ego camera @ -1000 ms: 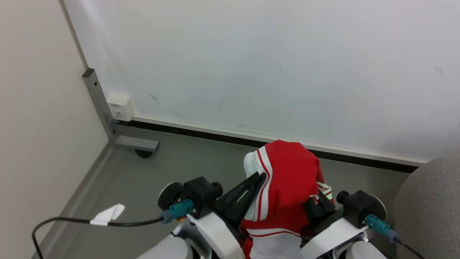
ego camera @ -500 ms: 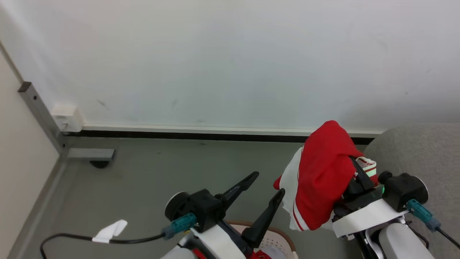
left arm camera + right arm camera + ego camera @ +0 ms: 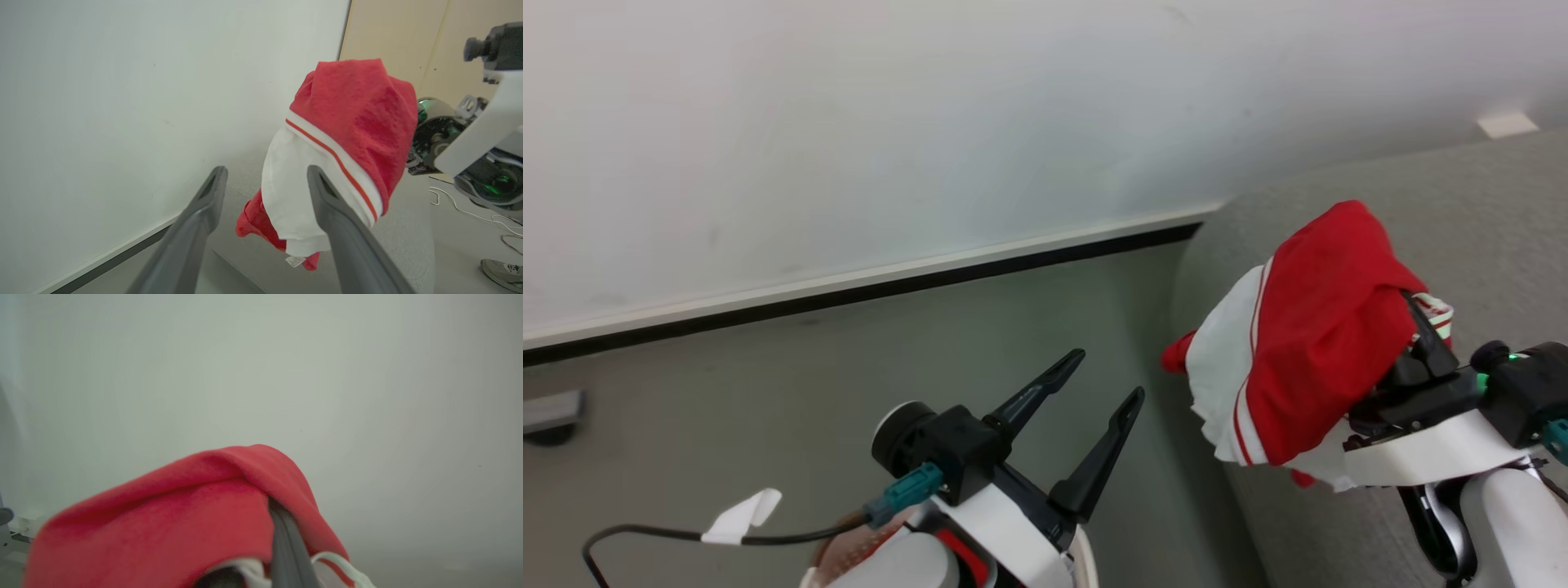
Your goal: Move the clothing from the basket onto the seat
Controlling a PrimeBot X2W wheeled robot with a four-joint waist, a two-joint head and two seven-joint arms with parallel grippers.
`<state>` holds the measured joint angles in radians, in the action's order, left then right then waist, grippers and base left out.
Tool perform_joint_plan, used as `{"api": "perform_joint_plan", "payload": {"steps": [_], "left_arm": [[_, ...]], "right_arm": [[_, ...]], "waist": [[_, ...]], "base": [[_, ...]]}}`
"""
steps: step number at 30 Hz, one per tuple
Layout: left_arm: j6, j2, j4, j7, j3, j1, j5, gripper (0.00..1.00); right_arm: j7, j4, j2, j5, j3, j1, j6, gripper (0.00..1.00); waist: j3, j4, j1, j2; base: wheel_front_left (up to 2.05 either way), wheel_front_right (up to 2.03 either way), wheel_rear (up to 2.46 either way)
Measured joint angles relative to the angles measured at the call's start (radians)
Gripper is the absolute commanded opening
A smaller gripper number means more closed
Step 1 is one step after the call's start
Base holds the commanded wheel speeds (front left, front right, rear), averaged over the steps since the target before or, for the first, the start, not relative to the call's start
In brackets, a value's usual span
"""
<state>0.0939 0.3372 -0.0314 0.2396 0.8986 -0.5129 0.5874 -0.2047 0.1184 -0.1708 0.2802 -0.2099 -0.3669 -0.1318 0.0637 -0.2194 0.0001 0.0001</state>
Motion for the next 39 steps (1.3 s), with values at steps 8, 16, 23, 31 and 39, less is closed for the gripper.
{"api": "perform_joint_plan", "payload": {"steps": [8,16,23,31,39], "left_arm": [[-0.014,-0.001,-0.029,0.01,0.01,-0.004,-0.021,1.0],[-0.024,-0.009,-0.058,0.017,0.014,-0.004,-0.031,1.0],[-0.036,-0.008,-0.057,0.007,0.021,-0.035,-0.043,1.0],[-0.051,0.025,-0.031,-0.021,0.015,-0.098,-0.066,1.0],[-0.058,0.052,-0.012,-0.032,0.003,-0.138,-0.072,1.0]], "right_arm": [[0.01,-0.072,0.021,-0.018,0.07,0.073,0.0,0.0],[0.013,-0.094,0.035,-0.025,0.081,0.092,0.0,0.0],[0.042,-0.111,-0.007,0.011,0.062,0.009,0.0,0.0],[0.106,-0.116,-0.149,0.038,0.1,-0.228,0.0,0.0],[0.171,-0.06,-0.341,0.058,0.154,-0.446,0.0,0.0]], "waist": [[0.043,-0.129,0.0,0.0],[0.073,-0.177,0.0,0.0],[0.118,-0.16,0.0,0.0],[0.233,-0.104,0.0,0.0],[0.366,-0.027,0.0001,0.0]], "base": [[0.0,0.0,0.0],[0.0,0.0,0.0],[0.0,0.0,0.0],[0.0,0.0,0.0],[0.0,0.0,0.0]]}}
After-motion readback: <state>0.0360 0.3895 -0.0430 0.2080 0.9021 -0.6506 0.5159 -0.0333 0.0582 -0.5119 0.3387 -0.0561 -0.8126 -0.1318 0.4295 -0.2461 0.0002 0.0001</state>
